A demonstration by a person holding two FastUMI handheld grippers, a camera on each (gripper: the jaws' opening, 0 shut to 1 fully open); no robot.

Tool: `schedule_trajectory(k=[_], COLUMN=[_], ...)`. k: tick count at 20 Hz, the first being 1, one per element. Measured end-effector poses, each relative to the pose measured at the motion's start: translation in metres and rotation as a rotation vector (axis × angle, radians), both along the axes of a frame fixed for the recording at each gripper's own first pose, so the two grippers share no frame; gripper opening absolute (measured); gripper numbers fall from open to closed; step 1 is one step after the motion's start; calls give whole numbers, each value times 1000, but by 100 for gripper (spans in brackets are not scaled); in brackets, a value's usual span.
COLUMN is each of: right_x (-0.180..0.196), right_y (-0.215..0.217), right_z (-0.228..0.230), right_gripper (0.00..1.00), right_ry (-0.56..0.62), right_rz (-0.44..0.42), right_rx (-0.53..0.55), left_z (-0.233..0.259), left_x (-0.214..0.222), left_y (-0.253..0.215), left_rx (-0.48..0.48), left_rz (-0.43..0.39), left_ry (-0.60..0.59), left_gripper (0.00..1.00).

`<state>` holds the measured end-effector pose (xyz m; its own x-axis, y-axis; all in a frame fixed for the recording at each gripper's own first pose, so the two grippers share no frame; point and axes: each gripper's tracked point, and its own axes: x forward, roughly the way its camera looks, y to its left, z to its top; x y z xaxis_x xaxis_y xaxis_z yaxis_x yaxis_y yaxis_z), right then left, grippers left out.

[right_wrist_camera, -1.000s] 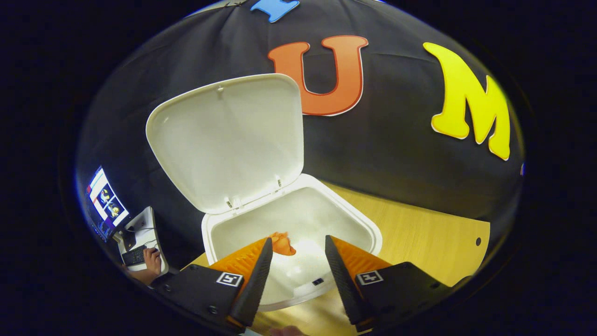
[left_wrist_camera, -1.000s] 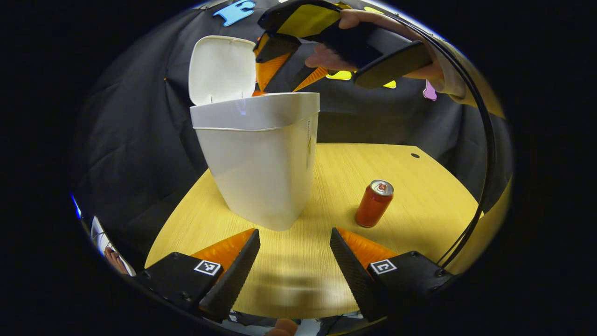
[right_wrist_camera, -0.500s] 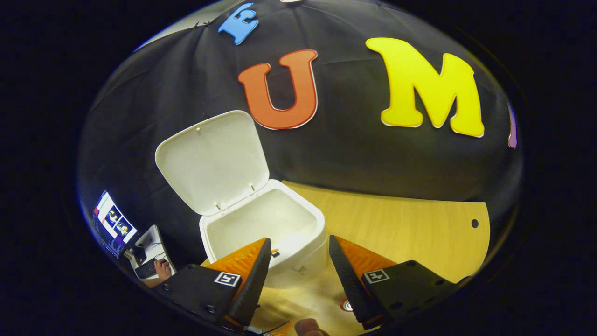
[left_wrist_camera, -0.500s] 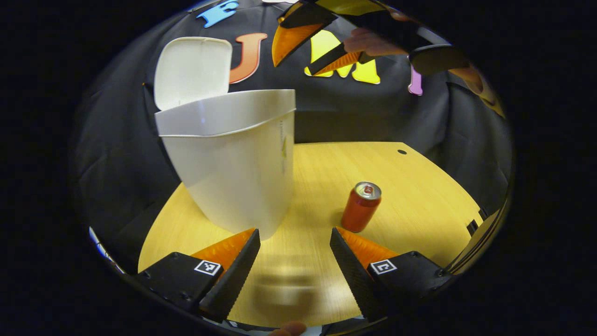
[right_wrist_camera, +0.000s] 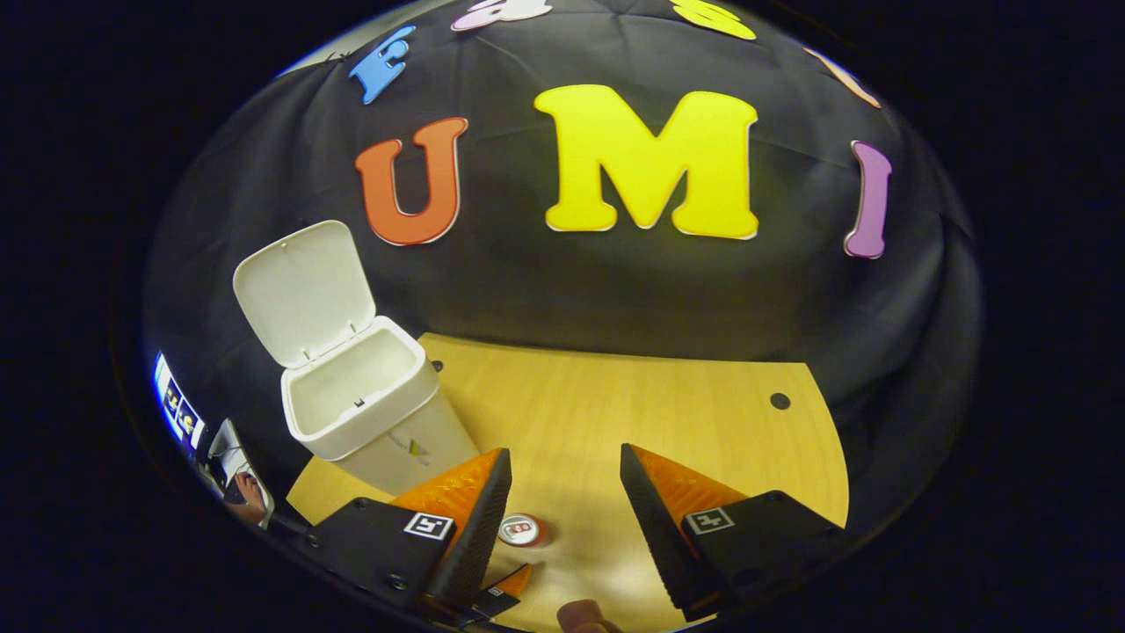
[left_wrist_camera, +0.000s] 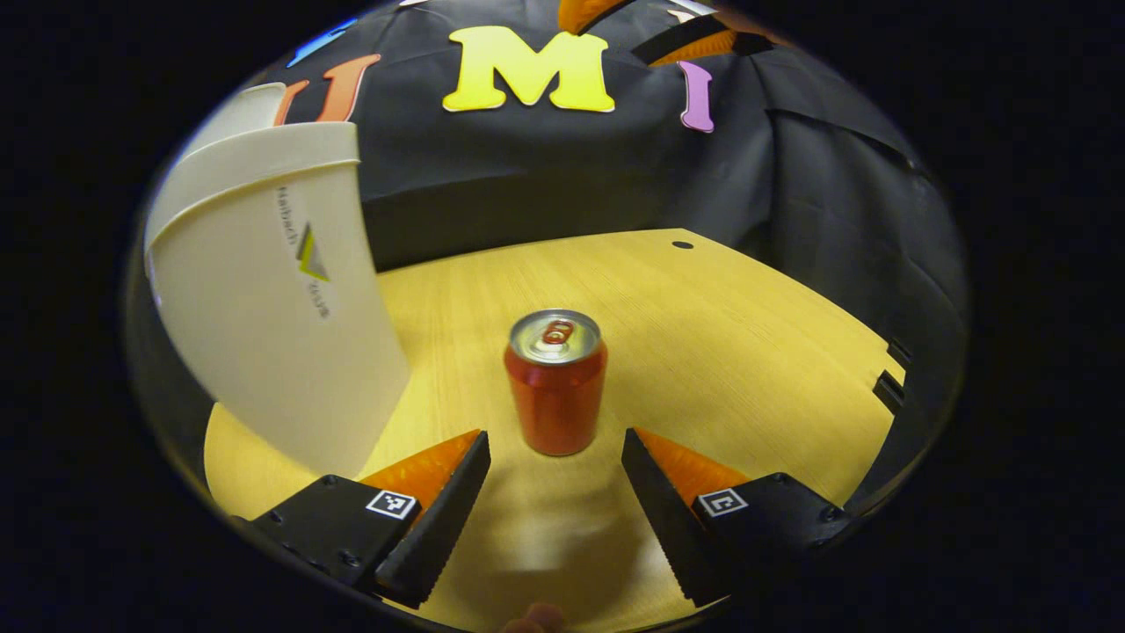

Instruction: Press the lid of the desktop garbage bin to open it, pick up the crumpled paper on the desktop and throw it into the bin, then pick up the pop can on the desktop and drop it into the bin, and finally close the garbage bin lid.

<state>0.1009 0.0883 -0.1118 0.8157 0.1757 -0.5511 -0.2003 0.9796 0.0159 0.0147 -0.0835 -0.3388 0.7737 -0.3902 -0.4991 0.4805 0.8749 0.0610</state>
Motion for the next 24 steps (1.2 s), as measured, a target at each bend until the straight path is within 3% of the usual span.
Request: schedule_trajectory(k=[5, 6, 7, 11, 17, 19, 24], right_x=[-15, -17, -18, -23, -36, -39, -33], right_y=[-47, -53, -59, -71, -76, -78, -84], right_z=[-17, -21, -24, -33, -40, -44, -42], right_gripper=[80, 75, 80, 80, 80, 75, 80], right_ry=[49, 61, 71, 93, 106, 114, 114], right_rz=[-88, -98, -108, -140, -130, -121, -77], right_rx=[-12, -12, -12, -26, -48, -51, -33], left_z=[-16, -19, -22, -26, -25, -10, 66], left_x=[27, 31, 35, 53, 58, 52, 21], left_y=[-11, -12, -13, -13, -4, 0, 42], left_rx=[10, 12, 13, 23, 27, 1, -39], left_rz=[17, 20, 20, 16, 37, 56, 176], left_ry=[4, 9, 14, -9, 12, 23, 2], left_gripper=[100, 100, 100, 100, 86, 86, 85])
